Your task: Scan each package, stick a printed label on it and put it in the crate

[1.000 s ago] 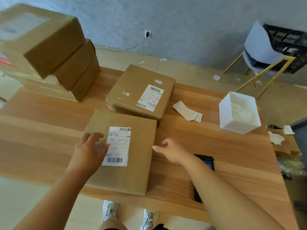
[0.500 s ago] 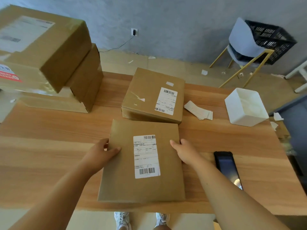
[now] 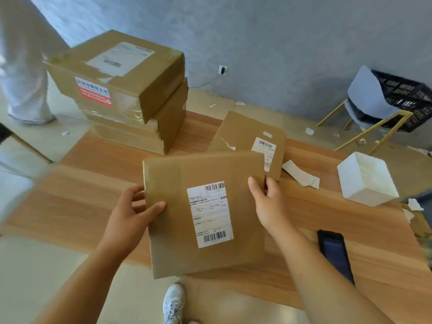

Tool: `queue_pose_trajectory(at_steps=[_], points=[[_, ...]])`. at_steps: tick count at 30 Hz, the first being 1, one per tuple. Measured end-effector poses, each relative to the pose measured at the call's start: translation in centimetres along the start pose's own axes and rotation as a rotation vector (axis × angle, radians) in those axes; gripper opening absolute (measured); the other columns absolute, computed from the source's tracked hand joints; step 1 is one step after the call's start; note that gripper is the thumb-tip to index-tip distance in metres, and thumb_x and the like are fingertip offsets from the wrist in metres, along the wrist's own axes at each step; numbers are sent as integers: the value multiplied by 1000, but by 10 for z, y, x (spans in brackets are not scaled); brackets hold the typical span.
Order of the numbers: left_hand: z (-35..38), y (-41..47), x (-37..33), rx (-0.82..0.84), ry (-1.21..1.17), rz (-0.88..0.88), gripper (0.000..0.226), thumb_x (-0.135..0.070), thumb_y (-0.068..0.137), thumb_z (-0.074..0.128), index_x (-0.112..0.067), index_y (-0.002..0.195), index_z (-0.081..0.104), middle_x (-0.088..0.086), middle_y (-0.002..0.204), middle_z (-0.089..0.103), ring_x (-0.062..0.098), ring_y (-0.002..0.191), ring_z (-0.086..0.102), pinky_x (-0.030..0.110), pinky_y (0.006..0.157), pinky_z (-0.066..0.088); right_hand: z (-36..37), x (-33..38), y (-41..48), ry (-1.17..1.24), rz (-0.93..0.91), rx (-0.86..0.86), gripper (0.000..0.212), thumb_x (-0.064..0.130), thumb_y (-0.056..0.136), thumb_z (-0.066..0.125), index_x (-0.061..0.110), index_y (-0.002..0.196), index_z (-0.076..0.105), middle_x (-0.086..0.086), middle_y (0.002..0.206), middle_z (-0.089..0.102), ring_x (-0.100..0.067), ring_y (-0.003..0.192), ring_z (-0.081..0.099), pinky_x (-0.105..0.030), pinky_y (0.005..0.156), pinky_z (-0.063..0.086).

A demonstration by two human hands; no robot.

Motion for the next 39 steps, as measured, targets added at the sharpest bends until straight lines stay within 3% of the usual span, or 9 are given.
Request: queue_pose_trajectory(at_steps=[5, 9, 11, 14, 17, 21, 29, 37, 39], points=[[-72, -35, -5, -162, -164, 63, 41, -6, 80, 68, -26, 115, 59, -15, 100, 67, 4, 85, 67, 12, 62, 50, 48, 65, -18, 96, -195, 150, 18, 48, 89, 55, 32, 96, 60, 17, 91, 69, 1, 83, 64, -23, 72, 47], [-139, -59, 1, -303, -188, 80, 40, -6, 81, 67, -27, 115, 58, -15, 96, 67, 5, 84, 67, 12, 60, 51, 108, 109, -36, 95, -281, 266, 25, 52, 86, 55, 30, 97, 60, 9, 89, 70, -7, 81, 66, -35, 76, 53], [-177, -71, 10, -380, -168, 67, 40, -12, 81, 67, -29, 116, 57, -14, 103, 65, 11, 91, 65, 21, 69, 50, 145, 129, -47, 96, -310, 333, 22, 50, 87, 57, 30, 96, 60, 10, 88, 70, -7, 81, 66, -34, 75, 54], [-235, -86, 30, -465, -177, 32, 39, -15, 82, 68, -27, 118, 58, -6, 112, 64, 21, 100, 63, 41, 83, 52, 205, 160, -65, 121, -330, 464, 17, 46, 88, 59, 35, 101, 60, 21, 92, 70, 3, 84, 65, -16, 68, 51], [-298, -96, 50, -545, -185, 9, 37, -14, 82, 68, -27, 116, 60, -6, 110, 66, 23, 100, 64, 46, 86, 51, 270, 190, -84, 118, -325, 575, 19, 47, 87, 61, 36, 102, 60, 21, 95, 70, 4, 87, 65, -18, 70, 52], [-383, -95, 74, -605, -192, -18, 38, -11, 82, 67, -24, 117, 58, -6, 109, 66, 20, 98, 65, 41, 83, 51, 357, 228, -109, 127, -309, 681, 19, 45, 87, 63, 37, 103, 58, 19, 96, 70, 3, 86, 65, -13, 62, 50], [-508, -74, 100, -693, -191, -39, 32, -11, 84, 65, -33, 107, 58, -12, 102, 67, 4, 85, 67, 19, 65, 49, 497, 287, -134, 38, -333, 776, 36, 50, 89, 56, 31, 119, 53, 22, 109, 61, 4, 93, 58, -15, 67, 43], [-576, 16, 114, -715, -165, -69, 29, -14, 85, 65, -32, 105, 57, -14, 102, 64, -5, 79, 66, 9, 53, 49, 602, 330, -77, -23, -348, 808, 36, 48, 91, 54, 28, 121, 54, 17, 112, 60, 3, 98, 55, -12, 69, 41], [-593, 51, 113, -713, -148, -81, 29, -16, 84, 66, -30, 107, 57, -12, 105, 64, 2, 81, 67, 12, 58, 50, 629, 345, -54, -9, -339, 802, 36, 48, 91, 54, 29, 121, 55, 16, 112, 61, 3, 97, 55, -12, 67, 41]])
Point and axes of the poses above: each hand's wrist, its own y-axis towards the middle knuckle, its own z-axis out of the palm, x = y × z, the point moved 5 cm from there along y, towards the middle knuckle
